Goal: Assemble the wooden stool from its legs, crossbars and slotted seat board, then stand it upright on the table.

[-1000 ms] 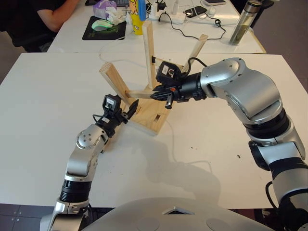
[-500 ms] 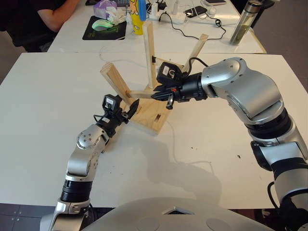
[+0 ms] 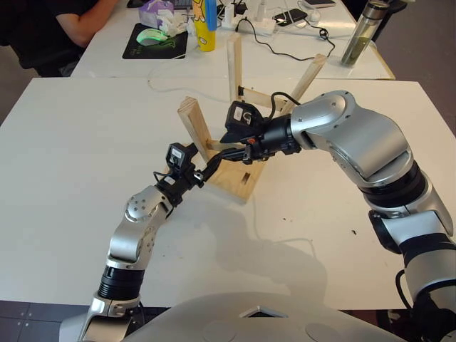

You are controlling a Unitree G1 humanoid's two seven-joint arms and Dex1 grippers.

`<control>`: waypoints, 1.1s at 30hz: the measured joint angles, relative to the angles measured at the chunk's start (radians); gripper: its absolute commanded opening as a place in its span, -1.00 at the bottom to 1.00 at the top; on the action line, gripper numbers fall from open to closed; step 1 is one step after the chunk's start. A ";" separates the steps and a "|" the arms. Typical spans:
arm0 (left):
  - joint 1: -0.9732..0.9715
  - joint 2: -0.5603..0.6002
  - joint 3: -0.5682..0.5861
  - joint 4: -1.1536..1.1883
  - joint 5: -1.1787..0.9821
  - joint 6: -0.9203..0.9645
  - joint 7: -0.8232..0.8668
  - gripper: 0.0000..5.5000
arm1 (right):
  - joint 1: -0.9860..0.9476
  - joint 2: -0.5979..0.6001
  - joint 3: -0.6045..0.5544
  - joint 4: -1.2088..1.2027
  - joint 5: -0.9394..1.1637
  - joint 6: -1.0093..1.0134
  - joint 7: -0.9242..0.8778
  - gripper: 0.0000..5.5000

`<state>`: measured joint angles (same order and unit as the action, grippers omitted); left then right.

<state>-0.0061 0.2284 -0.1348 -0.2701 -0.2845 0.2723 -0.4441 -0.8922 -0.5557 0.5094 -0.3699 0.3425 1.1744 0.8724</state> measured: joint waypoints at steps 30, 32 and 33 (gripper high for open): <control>-0.002 0.106 0.020 0.010 0.021 -0.011 -0.084 0.12 | 0.081 -0.230 -0.545 0.221 0.167 0.003 -0.003 0.40; -0.003 0.131 0.023 0.013 0.022 -0.010 -0.105 0.12 | 0.212 -0.301 -0.523 0.211 0.093 -0.078 -0.020 0.40; -0.003 0.143 0.025 0.014 0.023 -0.010 -0.114 0.12 | 0.271 -0.328 -0.510 0.206 0.063 -0.101 -0.028 0.40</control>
<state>-0.0089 0.3714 -0.1097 -0.2560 -0.2615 0.2624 -0.5581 -0.6207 -0.8842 -0.0001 -0.1642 0.4058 1.0737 0.8446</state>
